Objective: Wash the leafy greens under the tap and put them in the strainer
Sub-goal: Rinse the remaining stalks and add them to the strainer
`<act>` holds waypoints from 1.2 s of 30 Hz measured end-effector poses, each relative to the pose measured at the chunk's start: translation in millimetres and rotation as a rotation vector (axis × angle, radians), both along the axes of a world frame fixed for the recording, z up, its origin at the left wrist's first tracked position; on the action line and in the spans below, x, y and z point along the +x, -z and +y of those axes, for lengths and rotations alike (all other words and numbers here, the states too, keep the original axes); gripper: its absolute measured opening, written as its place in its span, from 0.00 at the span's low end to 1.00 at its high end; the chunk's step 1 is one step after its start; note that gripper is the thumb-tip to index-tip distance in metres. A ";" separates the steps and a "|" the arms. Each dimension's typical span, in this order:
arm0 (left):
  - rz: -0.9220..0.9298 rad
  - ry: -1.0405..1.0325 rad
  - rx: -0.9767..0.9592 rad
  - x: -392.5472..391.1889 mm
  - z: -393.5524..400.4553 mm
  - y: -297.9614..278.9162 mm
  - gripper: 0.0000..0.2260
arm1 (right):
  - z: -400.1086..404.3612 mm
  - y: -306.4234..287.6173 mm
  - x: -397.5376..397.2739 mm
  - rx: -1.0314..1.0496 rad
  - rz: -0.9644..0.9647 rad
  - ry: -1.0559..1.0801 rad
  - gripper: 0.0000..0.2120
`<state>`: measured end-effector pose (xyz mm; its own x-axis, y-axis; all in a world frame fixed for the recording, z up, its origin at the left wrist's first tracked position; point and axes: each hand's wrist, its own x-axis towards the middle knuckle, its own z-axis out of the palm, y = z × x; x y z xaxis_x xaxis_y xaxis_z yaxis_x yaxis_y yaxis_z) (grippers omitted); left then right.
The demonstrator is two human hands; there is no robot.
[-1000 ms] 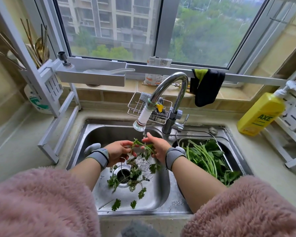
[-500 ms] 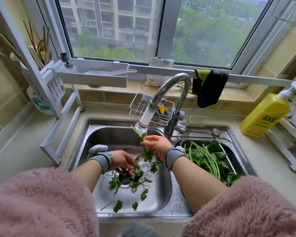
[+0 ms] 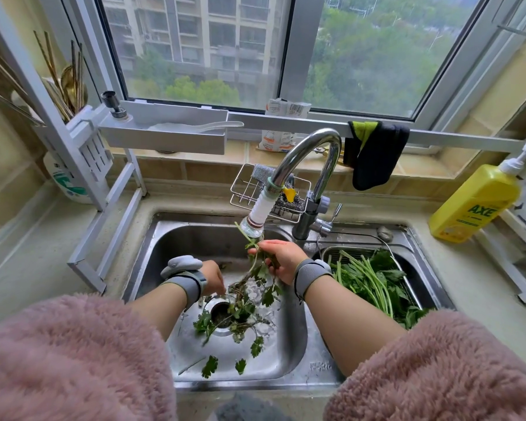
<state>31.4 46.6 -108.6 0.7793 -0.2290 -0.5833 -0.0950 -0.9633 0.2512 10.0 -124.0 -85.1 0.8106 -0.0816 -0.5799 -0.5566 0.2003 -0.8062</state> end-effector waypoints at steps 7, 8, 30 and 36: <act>0.381 -0.332 -0.866 -3.6 -10.3 -13.0 0.16 | -0.8 3.8 2.1 -0.030 0.020 0.056 0.10; 0.375 -0.362 -0.939 -3.2 -11.7 -13.4 0.14 | -1.3 4.4 2.1 -0.039 0.015 0.071 0.10; -0.114 -0.868 -1.076 21.6 -13.0 -11.8 0.14 | -18.4 12.7 -8.3 -0.243 0.044 -0.025 0.12; 0.111 -0.505 -0.913 2.3 -41.1 -4.1 0.11 | -9.5 12.3 -10.0 -0.157 -0.019 -0.063 0.12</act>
<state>33.6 5.5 -104.6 0.8594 -0.2811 -0.4271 0.3337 -0.3246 0.8851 0.0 -133.6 -97.4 0.8277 -0.1190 -0.5484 -0.5483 0.0364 -0.8355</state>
